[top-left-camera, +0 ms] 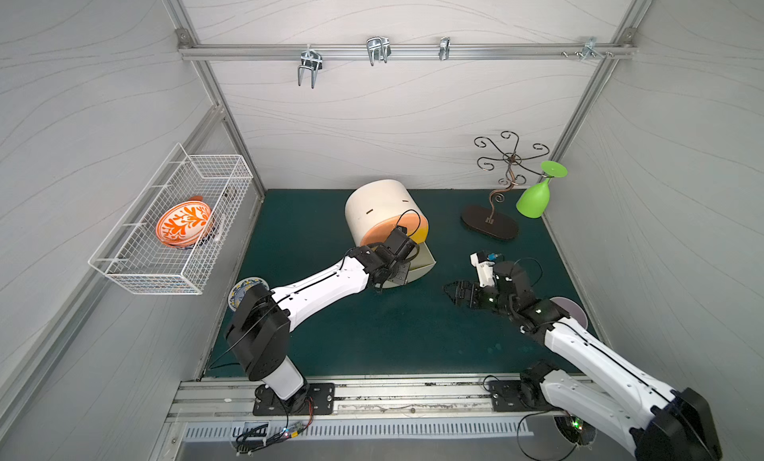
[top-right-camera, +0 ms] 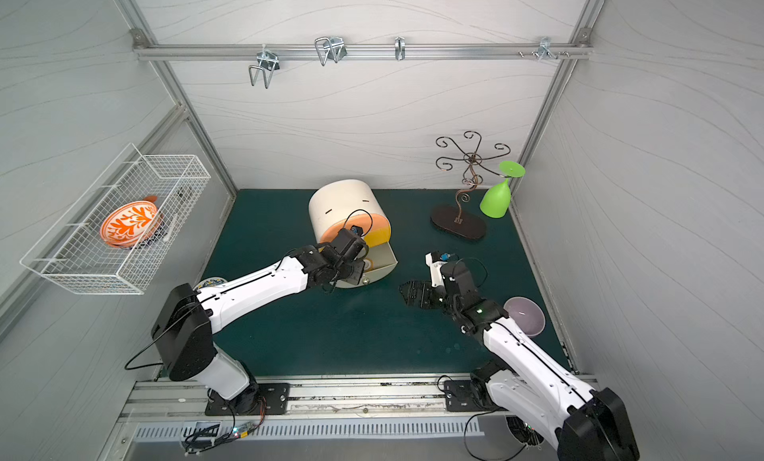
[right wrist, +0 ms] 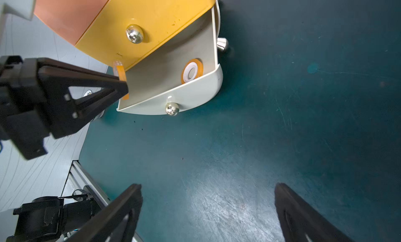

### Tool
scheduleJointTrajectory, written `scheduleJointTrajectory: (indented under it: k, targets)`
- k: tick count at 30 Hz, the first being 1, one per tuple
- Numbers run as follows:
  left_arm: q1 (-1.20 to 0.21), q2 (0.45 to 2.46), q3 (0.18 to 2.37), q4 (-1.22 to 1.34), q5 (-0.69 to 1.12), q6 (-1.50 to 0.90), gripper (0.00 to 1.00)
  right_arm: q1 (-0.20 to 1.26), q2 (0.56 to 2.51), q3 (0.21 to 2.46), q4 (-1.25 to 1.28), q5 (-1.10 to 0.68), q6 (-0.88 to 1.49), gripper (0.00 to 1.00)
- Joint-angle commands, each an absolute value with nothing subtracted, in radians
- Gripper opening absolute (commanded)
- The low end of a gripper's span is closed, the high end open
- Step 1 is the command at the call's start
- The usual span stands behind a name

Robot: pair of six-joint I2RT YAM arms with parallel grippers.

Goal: Place the transparent tape into the drawer according to color
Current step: Place the tape in the drawer.

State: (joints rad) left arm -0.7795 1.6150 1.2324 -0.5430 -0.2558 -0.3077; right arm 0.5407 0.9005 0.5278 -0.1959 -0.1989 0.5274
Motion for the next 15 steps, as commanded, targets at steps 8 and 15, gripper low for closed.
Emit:
scheduleJointTrajectory:
  k: [8,15]
  targets:
    - [-0.774,1.630,1.220,-0.487,-0.279,-0.303,0.42,0.533,0.906,0.519,-0.199,-0.202,0.532,0.99]
    - [-0.774,1.559,1.212,-0.511,-0.269,-0.307,0.65,0.544,0.945,0.519,-0.166,-0.224,0.518,0.99]
